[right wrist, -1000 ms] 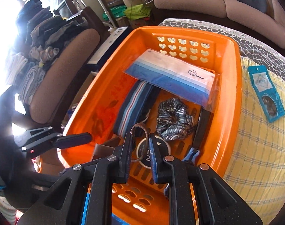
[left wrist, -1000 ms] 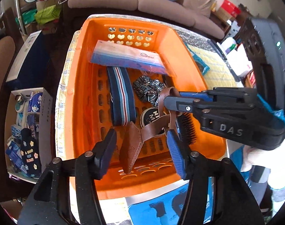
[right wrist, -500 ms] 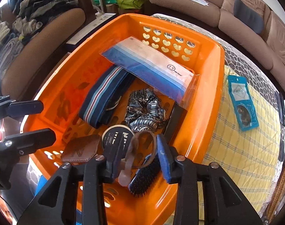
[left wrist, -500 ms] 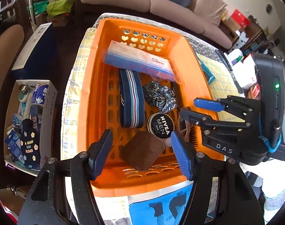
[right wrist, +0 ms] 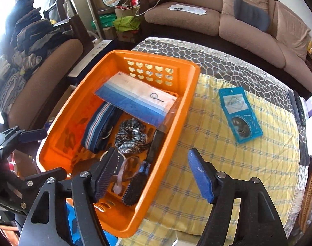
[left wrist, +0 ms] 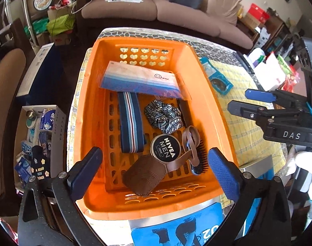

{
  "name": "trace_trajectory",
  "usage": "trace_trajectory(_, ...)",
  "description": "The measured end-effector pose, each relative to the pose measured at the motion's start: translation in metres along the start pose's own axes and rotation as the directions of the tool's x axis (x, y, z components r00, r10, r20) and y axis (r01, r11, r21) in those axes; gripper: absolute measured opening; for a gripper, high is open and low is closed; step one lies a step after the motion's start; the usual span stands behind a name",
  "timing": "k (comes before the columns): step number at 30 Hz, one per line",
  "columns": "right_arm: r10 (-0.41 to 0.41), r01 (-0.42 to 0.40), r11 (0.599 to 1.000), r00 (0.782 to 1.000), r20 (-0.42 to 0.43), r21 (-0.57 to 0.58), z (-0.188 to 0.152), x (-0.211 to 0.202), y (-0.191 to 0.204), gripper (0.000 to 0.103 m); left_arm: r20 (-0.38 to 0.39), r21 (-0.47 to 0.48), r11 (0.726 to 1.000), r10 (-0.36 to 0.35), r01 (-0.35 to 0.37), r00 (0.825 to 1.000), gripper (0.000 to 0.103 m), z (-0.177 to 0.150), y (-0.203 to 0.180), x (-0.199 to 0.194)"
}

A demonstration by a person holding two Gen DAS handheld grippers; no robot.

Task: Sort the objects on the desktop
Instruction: 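Move both tools back over the bed toward the blue packet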

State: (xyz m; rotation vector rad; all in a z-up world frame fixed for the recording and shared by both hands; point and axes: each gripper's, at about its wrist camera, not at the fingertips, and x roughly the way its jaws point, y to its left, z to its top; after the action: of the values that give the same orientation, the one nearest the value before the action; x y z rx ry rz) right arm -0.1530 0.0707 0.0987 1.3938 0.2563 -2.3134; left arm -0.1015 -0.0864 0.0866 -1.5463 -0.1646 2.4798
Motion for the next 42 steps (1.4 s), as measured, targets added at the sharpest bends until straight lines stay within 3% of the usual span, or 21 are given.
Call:
trace_trajectory(3, -0.012, 0.012, 1.0, 1.0, -0.003, 0.017, -0.004, -0.005, -0.017, 0.076, -0.009, 0.023, 1.0, 0.009, -0.009, 1.0, 0.103, 0.004, -0.009, 0.002)
trace_trajectory(9, -0.028, 0.028, 0.999, 1.0, -0.006, 0.035, -0.013, -0.013, -0.044, 0.089, -0.01, 0.046, 0.999, 0.018, -0.018, 1.0, 0.103, 0.013, -0.023, 0.006)
trace_trajectory(11, -0.016, 0.016, 0.999, 1.0, -0.008, 0.043, -0.015, -0.014, -0.052, 0.103, -0.013, 0.052, 0.999, 0.014, -0.014, 1.0, 0.103, 0.016, -0.027, 0.007)
trace_trajectory(17, -0.021, 0.021, 0.998, 1.0, -0.001, 0.059, -0.018, -0.023, -0.078, 0.103, -0.029, 0.062, 0.998, -0.011, 0.013, 1.0, 0.103, 0.027, -0.042, 0.018)
trace_trajectory(25, -0.039, 0.037, 0.988, 0.999, 0.007, 0.148, -0.026, -0.024, -0.141, 0.103, -0.06, 0.064, 0.995, -0.073, 0.076, 0.996, 0.103, 0.058, -0.079, 0.047)
trace_trajectory(33, 0.019, -0.026, 0.962, 0.999, 0.029, 0.271, -0.024, -0.008, -0.219, 0.103, -0.093, 0.033, 0.987, -0.151, 0.154, 0.984, 0.103, 0.108, -0.138, 0.091)
trace_trajectory(35, 0.028, -0.038, 0.953, 0.999, 0.039, 0.301, -0.02, -0.002, -0.24, 0.103, -0.054, 0.013, 0.99, -0.14, 0.141, 0.989, 0.095, 0.121, -0.151, 0.101)
trace_trajectory(36, 0.03, -0.042, 0.948, 0.999, 0.04, 0.314, -0.019, 0.002, -0.249, 0.103, -0.034, 0.001, 0.993, -0.119, 0.12, 0.992, 0.085, 0.126, -0.158, 0.107)
trace_trajectory(37, 0.028, -0.038, 0.945, 0.999, 0.037, 0.326, -0.018, 0.007, -0.259, 0.102, -0.032, -0.012, 0.993, -0.117, 0.117, 0.993, 0.078, 0.13, -0.164, 0.117)
trace_trajectory(39, 0.018, -0.02, 0.936, 1.0, 0.009, 0.35, -0.019, 0.021, -0.277, 0.091, -0.064, -0.041, 0.987, -0.156, 0.153, 0.986, 0.076, 0.137, -0.175, 0.142)
trace_trajectory(41, 0.035, -0.036, 0.922, 0.999, 0.009, 0.386, -0.021, 0.034, -0.294, 0.059, -0.092, -0.054, 0.987, -0.157, 0.153, 0.983, 0.071, 0.14, -0.184, 0.164)
trace_trajectory(42, 0.053, -0.056, 0.912, 0.998, 0.018, 0.406, -0.022, 0.04, -0.302, 0.053, -0.102, -0.059, 0.987, -0.157, 0.152, 0.982, 0.07, 0.141, -0.188, 0.174)
